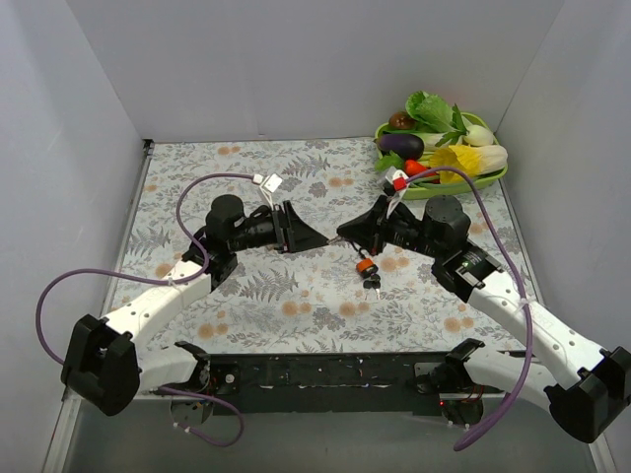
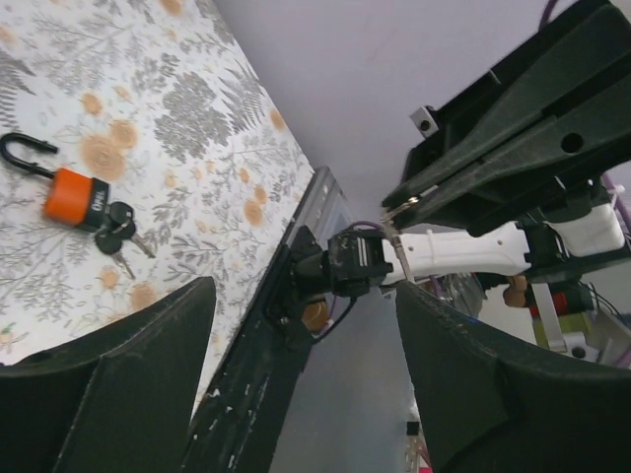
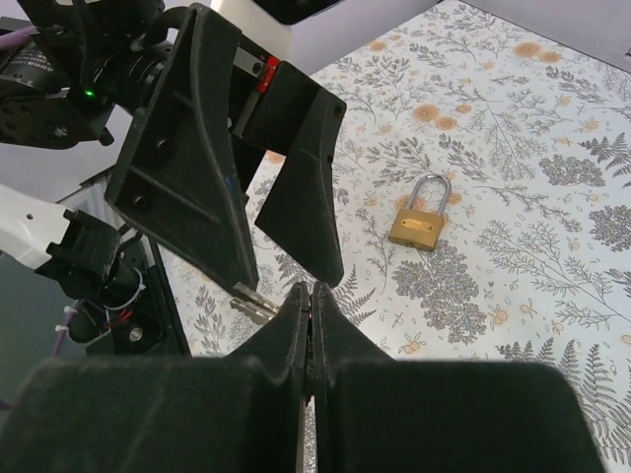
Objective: Unlock with the key
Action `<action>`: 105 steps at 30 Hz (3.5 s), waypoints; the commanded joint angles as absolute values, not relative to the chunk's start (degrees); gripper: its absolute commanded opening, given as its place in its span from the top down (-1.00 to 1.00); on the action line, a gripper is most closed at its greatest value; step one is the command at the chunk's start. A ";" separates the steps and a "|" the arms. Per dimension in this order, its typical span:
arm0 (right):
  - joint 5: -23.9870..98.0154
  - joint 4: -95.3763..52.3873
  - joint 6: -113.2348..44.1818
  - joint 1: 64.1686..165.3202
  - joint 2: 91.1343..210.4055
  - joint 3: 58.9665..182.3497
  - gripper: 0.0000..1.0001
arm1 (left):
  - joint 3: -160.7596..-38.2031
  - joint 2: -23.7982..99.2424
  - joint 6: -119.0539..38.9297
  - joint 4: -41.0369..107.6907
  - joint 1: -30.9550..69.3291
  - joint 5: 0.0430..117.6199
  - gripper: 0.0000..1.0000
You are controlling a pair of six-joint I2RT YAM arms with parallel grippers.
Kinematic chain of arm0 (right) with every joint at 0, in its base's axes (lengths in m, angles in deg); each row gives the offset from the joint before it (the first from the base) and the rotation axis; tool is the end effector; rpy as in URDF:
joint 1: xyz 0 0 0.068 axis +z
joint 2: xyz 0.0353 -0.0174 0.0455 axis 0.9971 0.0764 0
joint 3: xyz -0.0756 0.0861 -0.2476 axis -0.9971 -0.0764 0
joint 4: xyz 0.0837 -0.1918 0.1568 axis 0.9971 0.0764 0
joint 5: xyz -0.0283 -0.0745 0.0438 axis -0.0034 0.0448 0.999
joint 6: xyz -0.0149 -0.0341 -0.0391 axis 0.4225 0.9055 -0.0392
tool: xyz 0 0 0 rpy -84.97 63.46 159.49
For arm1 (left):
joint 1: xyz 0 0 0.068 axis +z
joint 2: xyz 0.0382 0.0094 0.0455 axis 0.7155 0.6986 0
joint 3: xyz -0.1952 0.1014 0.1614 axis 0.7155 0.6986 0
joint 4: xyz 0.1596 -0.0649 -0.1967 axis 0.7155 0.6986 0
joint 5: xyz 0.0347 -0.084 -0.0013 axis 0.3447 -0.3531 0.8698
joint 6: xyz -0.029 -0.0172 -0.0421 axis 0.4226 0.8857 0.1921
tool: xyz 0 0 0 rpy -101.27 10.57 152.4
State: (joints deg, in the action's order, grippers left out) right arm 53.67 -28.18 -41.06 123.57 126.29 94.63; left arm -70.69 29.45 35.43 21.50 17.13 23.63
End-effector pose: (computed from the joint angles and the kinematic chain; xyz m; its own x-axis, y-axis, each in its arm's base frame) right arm 0.1737 0.1540 0.3619 -0.2164 0.0980 -0.9714 -0.8582 0.4553 0.2371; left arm 0.2204 -0.1477 0.2959 -0.9487 -0.3089 0.0668 -0.1015 0.0976 -0.9900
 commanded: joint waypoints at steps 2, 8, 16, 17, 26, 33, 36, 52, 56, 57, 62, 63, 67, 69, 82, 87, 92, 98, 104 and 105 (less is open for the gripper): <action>55.74 -29.38 -40.37 123.59 125.06 93.45 0.97 | -73.37 29.11 39.93 17.17 13.52 23.50 -0.40; 55.65 -29.30 -40.10 123.59 124.62 93.10 0.97 | -71.78 26.84 41.97 16.60 12.64 29.88 -0.14; 55.12 -29.73 -39.66 123.67 124.09 92.75 0.97 | -72.83 24.36 42.48 22.69 12.20 35.02 -0.51; 55.13 -30.00 -39.75 123.59 124.27 92.66 0.97 | -73.01 24.98 42.66 22.69 11.77 34.66 -0.52; 53.90 -30.09 -39.49 123.67 124.36 92.66 0.97 | -73.81 27.80 41.26 24.09 7.72 34.49 -0.29; 52.67 -29.91 -39.49 123.59 124.53 92.31 0.97 | -74.51 28.41 40.47 24.09 6.49 33.69 0.01; 52.31 -29.91 -39.40 123.67 124.71 92.40 0.97 | -74.42 28.50 40.29 24.09 6.05 33.87 0.09; 52.05 -29.74 -39.58 123.67 124.71 91.69 0.97 | -75.56 30.34 40.29 22.51 5.17 34.31 0.94; 50.91 -29.82 -39.58 123.67 124.53 91.17 0.97 | -75.13 29.64 40.29 22.69 5.17 34.57 1.00; 50.82 -29.91 -39.58 123.59 124.53 91.08 0.97 | -74.95 29.55 40.29 22.77 5.17 34.57 1.00; 48.28 -29.30 -40.54 123.59 124.09 91.08 0.97 | -75.65 28.76 36.96 26.19 5.17 34.57 1.00; 47.83 -28.60 -40.80 123.59 124.01 91.25 0.71 | -76.35 28.76 35.73 29.86 5.17 35.10 1.00; 46.95 -25.87 -41.07 123.24 123.65 92.22 -0.24 | -81.00 29.20 26.00 41.12 5.08 35.45 1.00; 48.09 -24.91 -40.81 122.36 123.22 92.40 -0.31 | -82.06 29.29 22.82 47.43 5.26 35.37 1.00; 83.68 -27.80 -42.48 119.81 121.19 89.67 -0.32 | -92.09 33.16 0.13 71.99 5.26 21.04 1.00; 89.05 -28.85 -43.62 120.07 123.47 88.44 -0.26 | -91.21 31.31 -0.23 69.63 5.26 18.41 1.00; 88.35 -35.61 -47.39 121.47 123.30 85.72 -0.23 | -90.51 30.87 0.04 67.87 5.17 14.46 1.00; 86.77 -43.44 -51.35 122.71 125.06 83.61 -0.19 | -90.33 30.26 1.09 65.93 5.26 12.78 1.00; 86.41 -45.82 -52.58 123.06 125.15 82.91 -0.12 | -89.89 29.64 1.71 64.52 5.26 11.55 1.00; 86.33 -45.91 -52.67 123.15 125.24 82.82 -0.09 | -89.89 29.38 1.97 64.00 5.26 11.46 1.00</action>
